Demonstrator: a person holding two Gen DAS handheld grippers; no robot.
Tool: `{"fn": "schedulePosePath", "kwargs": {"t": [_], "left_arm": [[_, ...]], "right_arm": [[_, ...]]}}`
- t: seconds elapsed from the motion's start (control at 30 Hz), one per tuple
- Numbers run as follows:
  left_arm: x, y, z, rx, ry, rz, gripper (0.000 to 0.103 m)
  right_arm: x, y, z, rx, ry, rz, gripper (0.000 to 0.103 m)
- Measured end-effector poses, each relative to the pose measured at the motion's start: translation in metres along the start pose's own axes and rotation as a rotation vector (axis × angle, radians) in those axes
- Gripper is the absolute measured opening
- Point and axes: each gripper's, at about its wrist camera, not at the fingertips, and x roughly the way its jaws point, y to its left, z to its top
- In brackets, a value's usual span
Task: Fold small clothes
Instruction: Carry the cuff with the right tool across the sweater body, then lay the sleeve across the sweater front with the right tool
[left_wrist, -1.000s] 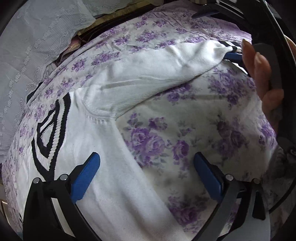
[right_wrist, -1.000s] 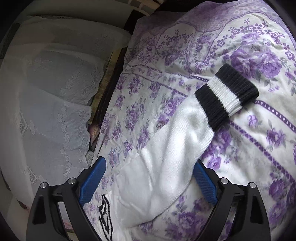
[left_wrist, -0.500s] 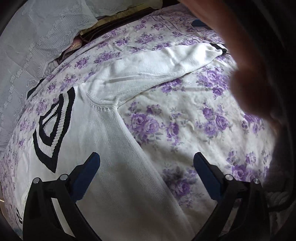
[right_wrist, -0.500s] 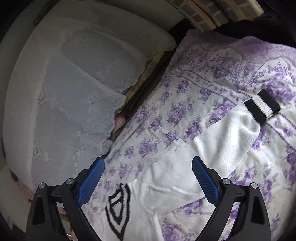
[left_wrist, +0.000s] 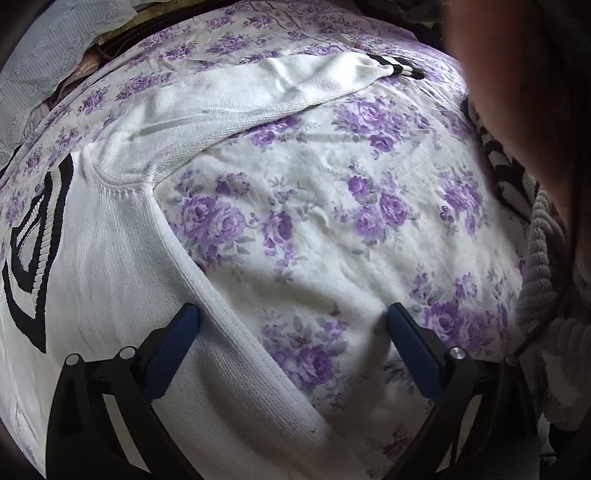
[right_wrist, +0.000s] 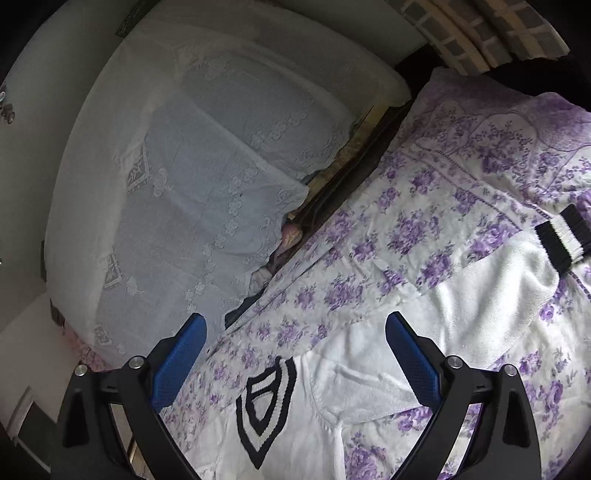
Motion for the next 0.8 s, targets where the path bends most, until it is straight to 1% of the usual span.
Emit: {"fn": "schedulePosePath", "kwargs": {"t": [0.03,0.07,0.1,0.13,0.17,0.2,0.27,0.33,0.37,0.43,0.47,0.53,0.57,0.6,0.63,0.67,0.7,0.73,0.8], "left_arm": [[-0.003,-0.001,-0.004,0.015,-0.025,0.042,0.098],[-0.007,-0.001,-0.003,0.02,-0.049,0.108,0.098],[-0.011,0.001,-0.002,0.016,-0.067,0.151,0.098],[-0.014,0.003,-0.001,0.007,-0.084,0.164,0.098],[-0.016,0.01,0.003,-0.009,-0.098,0.173,0.098],[-0.016,0.017,0.008,-0.026,-0.104,0.197,0.098],[-0.011,0.031,0.02,-0.056,-0.109,0.28,0.099],[-0.005,0.051,0.031,-0.1,-0.112,0.35,0.098],[-0.004,0.061,0.035,-0.125,-0.113,0.366,0.098],[0.0,0.085,0.043,-0.188,-0.113,0.38,0.098],[0.002,0.096,0.047,-0.225,-0.107,0.39,0.099],[0.006,0.117,0.052,-0.291,-0.095,0.413,0.098],[0.008,0.125,0.051,-0.314,-0.092,0.422,0.099],[0.011,0.134,0.053,-0.338,-0.088,0.433,0.099],[0.014,0.141,0.053,-0.361,-0.083,0.445,0.099],[0.018,0.15,0.054,-0.385,-0.074,0.45,0.099],[0.022,0.155,0.054,-0.399,-0.065,0.446,0.099],[0.027,0.16,0.054,-0.413,-0.057,0.438,0.099],[0.036,0.169,0.051,-0.443,-0.052,0.395,0.099]], "right_arm": [[-0.002,0.001,0.002,-0.046,-0.013,-0.087,0.098],[-0.001,-0.001,0.006,-0.089,0.0,-0.18,0.098],[-0.002,-0.006,0.009,-0.111,0.006,-0.249,0.098],[-0.004,-0.016,0.012,-0.108,0.008,-0.292,0.098],[-0.006,-0.03,0.016,-0.082,0.029,-0.303,0.098],[-0.009,-0.048,0.02,-0.022,0.054,-0.304,0.097],[-0.018,-0.082,0.025,0.109,0.06,-0.306,0.091],[-0.025,-0.106,0.025,0.18,0.059,-0.319,0.078],[-0.026,-0.115,0.024,0.2,0.058,-0.324,0.076],[-0.022,-0.134,0.021,0.254,0.075,-0.321,0.062],[-0.017,-0.143,0.021,0.285,0.087,-0.317,0.058],[-0.007,-0.164,0.019,0.367,0.081,-0.304,0.045],[-0.002,-0.173,0.019,0.4,0.075,-0.306,0.041],[0.003,-0.175,0.02,0.403,0.07,-0.312,0.034],[0.008,-0.175,0.021,0.393,0.061,-0.324,0.031],[0.012,-0.174,0.021,0.382,0.052,-0.337,0.029],[0.015,-0.174,0.02,0.376,0.043,-0.35,0.026],[0.016,-0.175,0.019,0.372,0.033,-0.368,0.018],[0.018,-0.174,0.019,0.341,0.021,-0.402,0.009]]}}
